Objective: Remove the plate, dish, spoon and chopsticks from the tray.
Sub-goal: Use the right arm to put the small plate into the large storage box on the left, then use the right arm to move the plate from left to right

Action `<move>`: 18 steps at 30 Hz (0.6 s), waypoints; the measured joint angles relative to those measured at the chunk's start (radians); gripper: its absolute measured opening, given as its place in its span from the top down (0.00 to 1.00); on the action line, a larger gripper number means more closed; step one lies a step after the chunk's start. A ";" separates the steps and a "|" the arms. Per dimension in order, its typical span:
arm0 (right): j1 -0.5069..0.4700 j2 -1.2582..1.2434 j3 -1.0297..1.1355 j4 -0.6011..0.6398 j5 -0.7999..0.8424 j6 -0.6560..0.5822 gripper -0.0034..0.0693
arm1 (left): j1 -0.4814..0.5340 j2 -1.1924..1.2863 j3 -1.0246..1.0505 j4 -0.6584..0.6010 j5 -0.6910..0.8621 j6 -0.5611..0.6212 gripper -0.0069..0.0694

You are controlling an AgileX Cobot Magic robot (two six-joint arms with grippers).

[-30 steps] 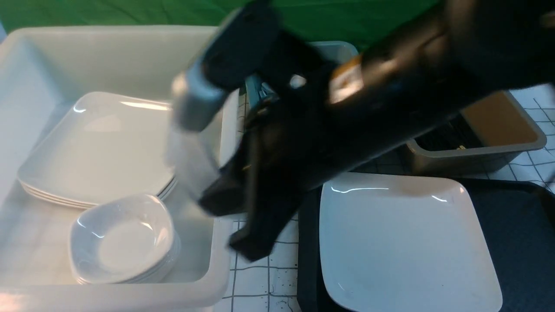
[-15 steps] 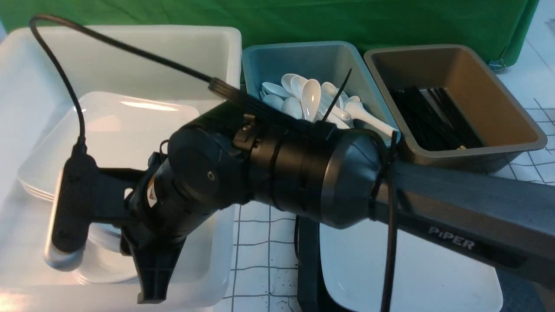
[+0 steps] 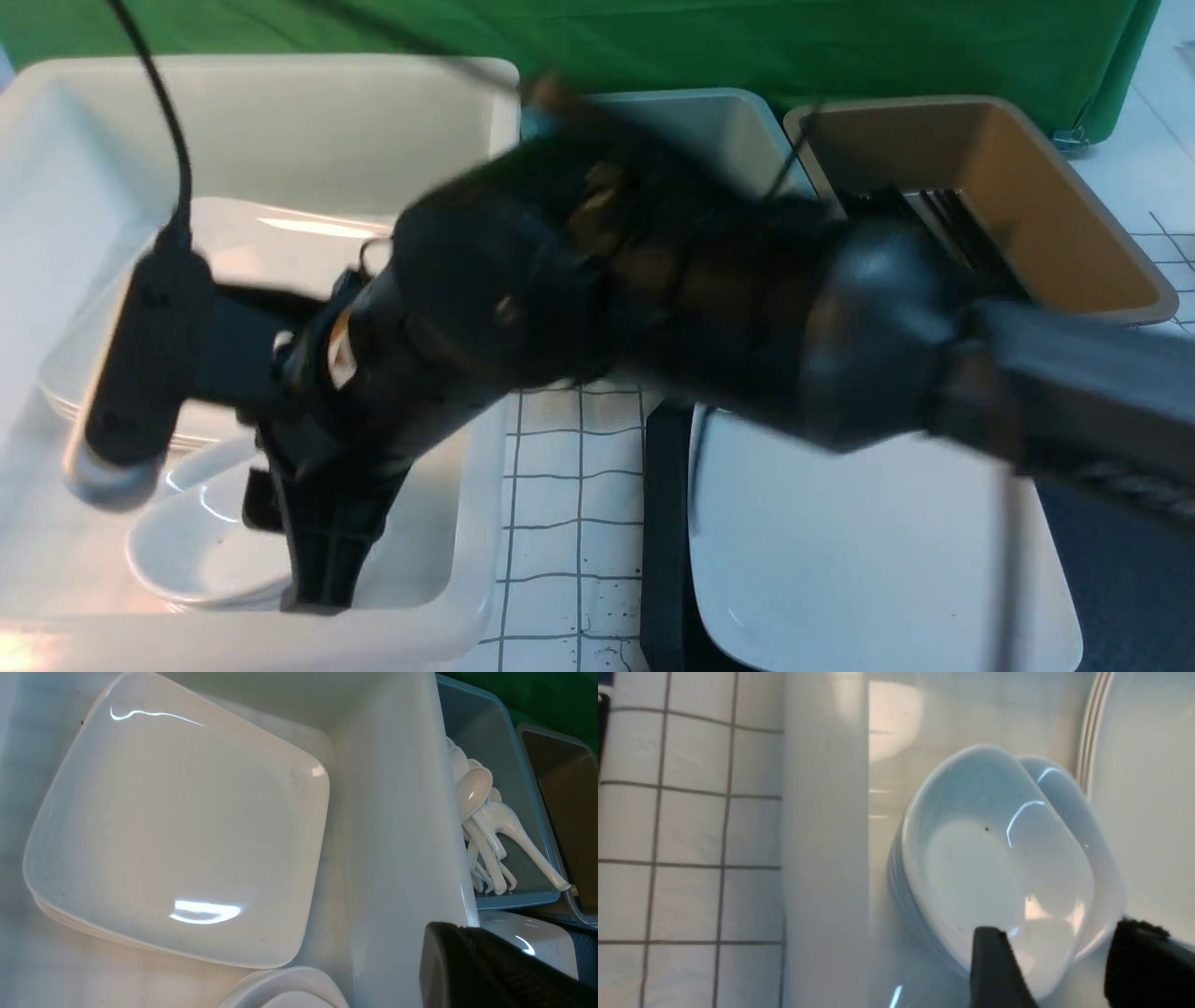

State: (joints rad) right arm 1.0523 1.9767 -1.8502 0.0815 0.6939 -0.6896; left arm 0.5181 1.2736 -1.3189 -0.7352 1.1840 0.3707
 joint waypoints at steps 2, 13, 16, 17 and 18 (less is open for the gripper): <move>0.000 -0.060 -0.003 -0.004 0.055 0.018 0.43 | 0.000 0.000 0.000 0.000 0.000 0.000 0.88; 0.000 -0.441 -0.006 -0.144 0.440 0.204 0.80 | 0.000 0.000 0.000 -0.012 0.000 0.000 0.88; 0.000 -0.588 -0.006 -0.340 0.440 0.357 0.91 | 0.000 0.000 0.000 -0.065 0.022 0.000 0.88; 0.000 -0.619 -0.006 -0.382 0.440 0.377 0.91 | 0.000 0.000 0.000 -0.081 0.027 0.000 0.88; 0.000 -0.662 -0.006 -0.433 0.440 0.417 0.91 | -0.006 0.000 0.000 -0.105 0.029 0.000 0.88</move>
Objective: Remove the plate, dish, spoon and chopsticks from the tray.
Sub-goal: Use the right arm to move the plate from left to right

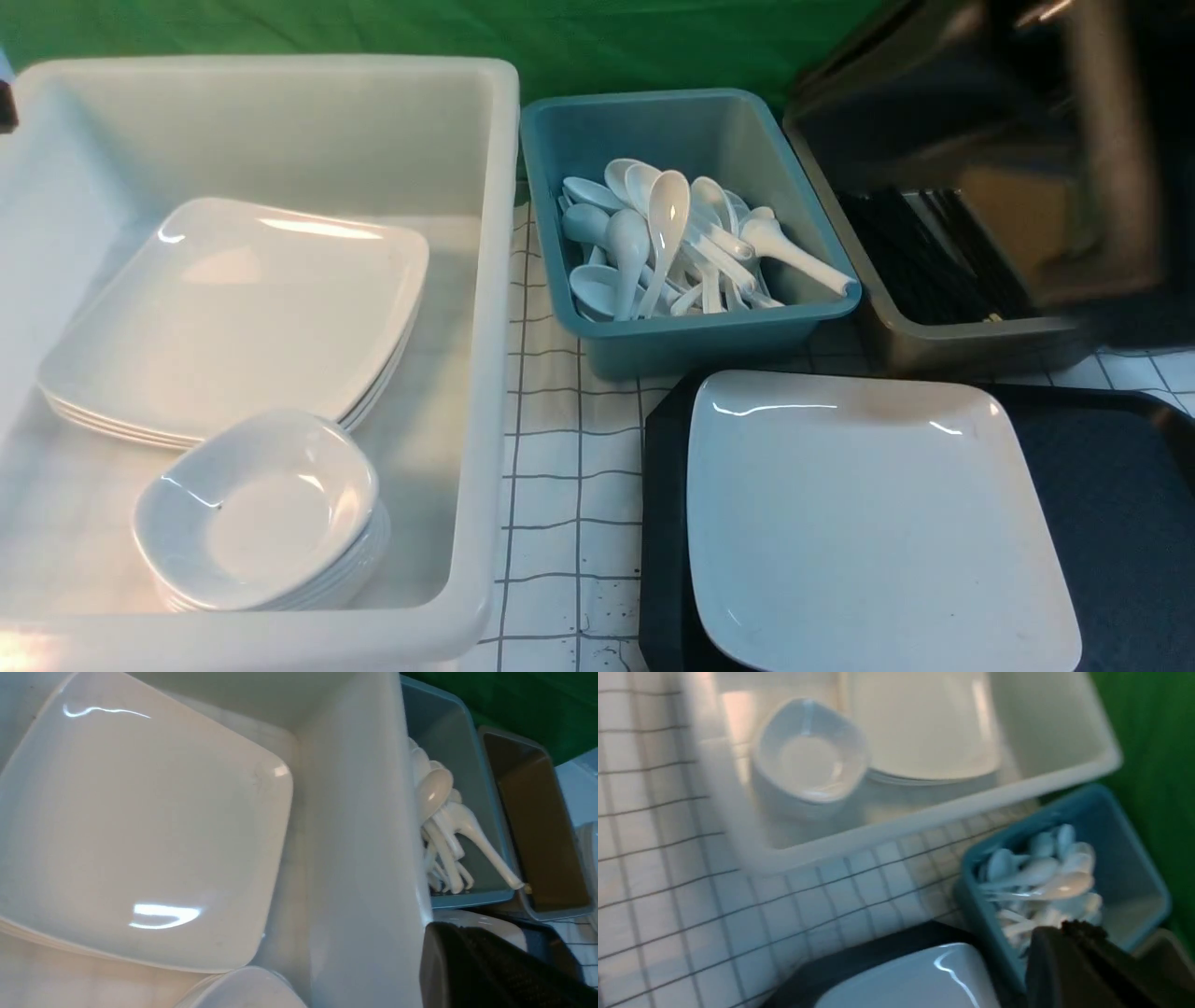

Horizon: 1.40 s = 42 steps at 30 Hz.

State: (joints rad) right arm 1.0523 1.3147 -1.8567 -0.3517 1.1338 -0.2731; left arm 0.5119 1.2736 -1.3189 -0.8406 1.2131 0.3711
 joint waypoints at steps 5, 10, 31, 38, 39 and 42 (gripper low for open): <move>0.000 -0.175 0.012 -0.077 0.000 0.156 0.91 | -0.132 0.000 0.000 -0.036 -0.001 0.001 0.88; 0.000 -0.323 0.139 -0.111 0.000 0.266 0.91 | -0.374 0.000 0.000 -0.042 -0.041 0.001 0.88; -0.325 -0.530 1.047 0.082 -0.116 0.452 0.91 | -0.904 0.144 0.000 0.102 -0.218 -0.140 0.88; -0.657 -0.372 1.047 0.282 -0.118 0.224 0.91 | -0.904 0.144 0.000 0.139 -0.152 -0.148 0.88; -0.713 -0.345 1.047 0.300 -0.120 0.186 0.91 | -0.904 0.144 0.000 0.141 -0.141 -0.148 0.88; -0.944 -0.221 1.047 0.486 -0.128 -0.026 0.91 | -0.905 0.144 0.000 0.167 -0.122 -0.150 0.88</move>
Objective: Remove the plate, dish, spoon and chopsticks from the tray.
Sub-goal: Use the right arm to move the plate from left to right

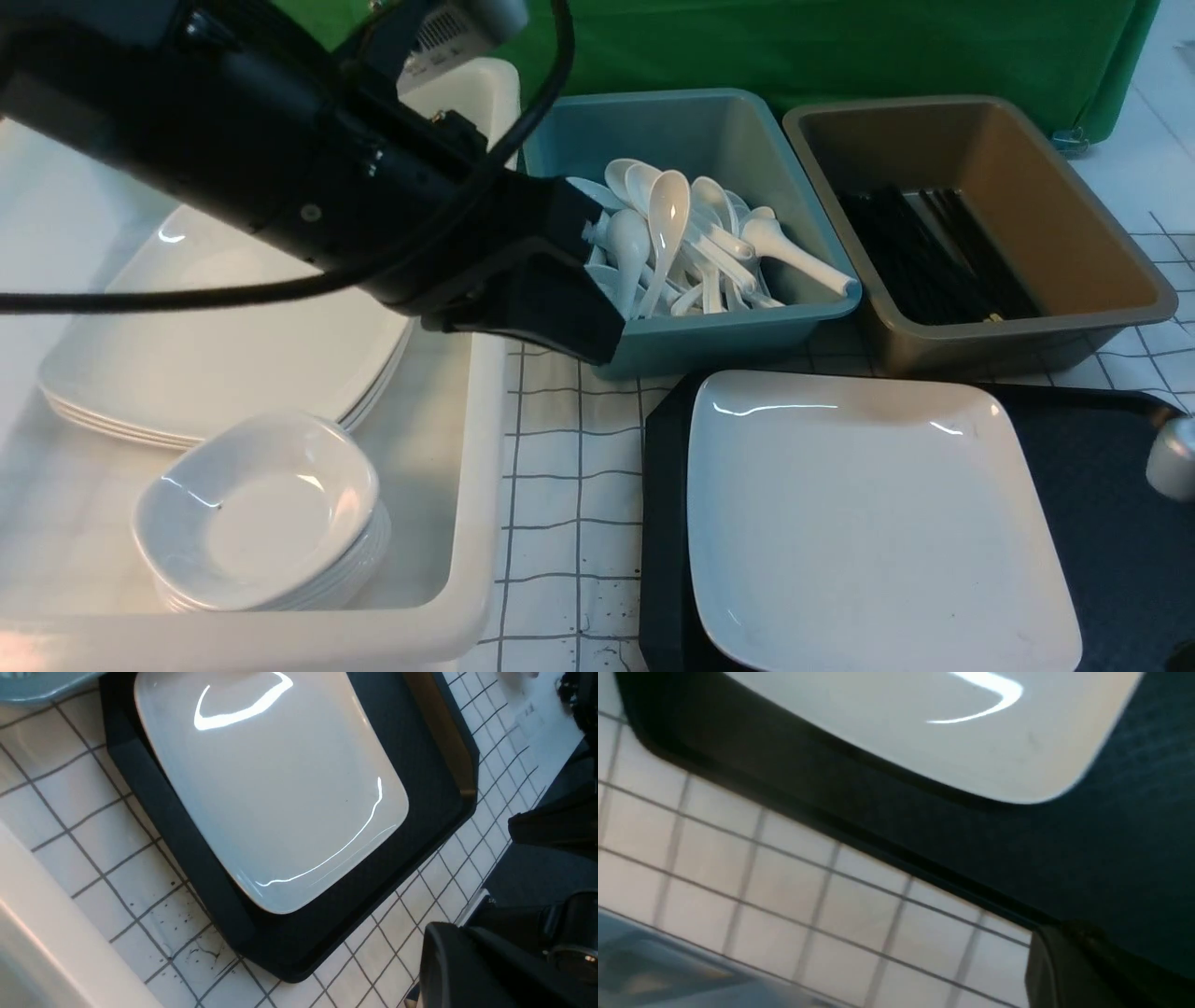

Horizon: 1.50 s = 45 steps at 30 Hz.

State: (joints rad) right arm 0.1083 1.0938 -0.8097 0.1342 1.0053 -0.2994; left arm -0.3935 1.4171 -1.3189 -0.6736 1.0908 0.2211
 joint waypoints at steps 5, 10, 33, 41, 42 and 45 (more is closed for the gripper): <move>-0.257 0.202 0.000 0.413 -0.027 -0.272 0.91 | 0.000 0.000 0.000 0.034 0.001 -0.016 0.88; -0.347 0.353 0.000 0.462 -0.097 -0.295 0.89 | 0.000 0.000 0.000 0.060 0.003 -0.016 0.88; -0.336 0.635 0.000 0.430 -0.389 -0.297 0.52 | 0.000 0.000 0.000 0.075 -0.151 -0.018 0.88; -0.315 0.638 -0.007 0.440 -0.363 -0.300 0.77 | 0.000 0.000 0.001 0.074 -0.201 -0.018 0.88; -0.319 0.630 -0.012 0.422 -0.352 -0.288 0.77 | 0.000 0.000 0.006 0.073 -0.201 -0.018 0.88; -0.340 0.598 -0.025 0.336 -0.318 -0.247 0.77 | 0.000 0.000 0.028 0.052 -0.204 -0.018 0.88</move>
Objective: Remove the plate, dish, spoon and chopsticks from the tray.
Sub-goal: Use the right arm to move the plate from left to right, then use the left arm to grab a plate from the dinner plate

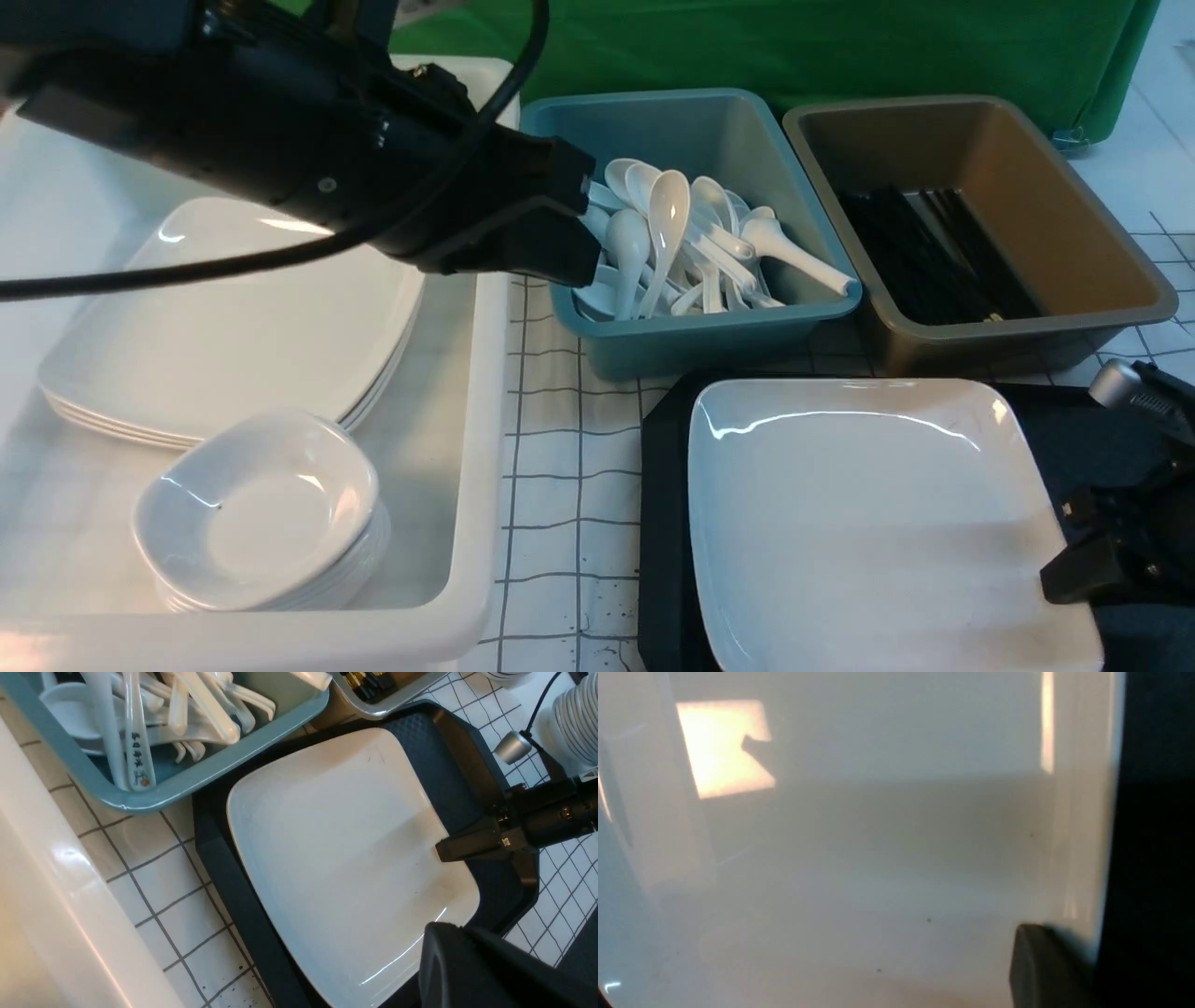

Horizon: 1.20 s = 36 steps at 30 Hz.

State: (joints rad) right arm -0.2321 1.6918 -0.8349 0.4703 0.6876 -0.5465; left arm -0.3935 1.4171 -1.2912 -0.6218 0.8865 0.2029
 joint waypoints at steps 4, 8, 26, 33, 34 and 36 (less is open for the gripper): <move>-0.058 -0.040 -0.008 -0.104 0.026 0.073 0.77 | -0.021 0.000 0.067 -0.031 -0.031 -0.002 0.88; -0.105 -0.053 -0.013 -0.131 0.037 0.106 0.77 | -0.092 0.005 0.137 -0.042 -0.093 -0.026 0.84; -0.113 -0.053 -0.014 -0.136 0.037 0.117 0.77 | -0.378 0.409 0.153 -0.106 -0.218 -0.054 0.21; -0.113 -0.053 -0.014 -0.136 0.037 0.117 0.77 | -0.378 0.491 0.153 -0.153 -0.300 -0.054 0.17; -0.113 -0.053 -0.014 -0.136 0.037 0.117 0.77 | -0.378 0.497 0.153 -0.166 -0.321 -0.054 0.17; -0.113 -0.053 -0.014 -0.136 0.037 0.117 0.77 | -0.378 0.505 0.153 -0.185 -0.342 -0.050 0.17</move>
State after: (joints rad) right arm -0.3452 1.6391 -0.8490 0.3343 0.7246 -0.4294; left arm -0.7716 1.9217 -1.1386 -0.8068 0.5442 0.1527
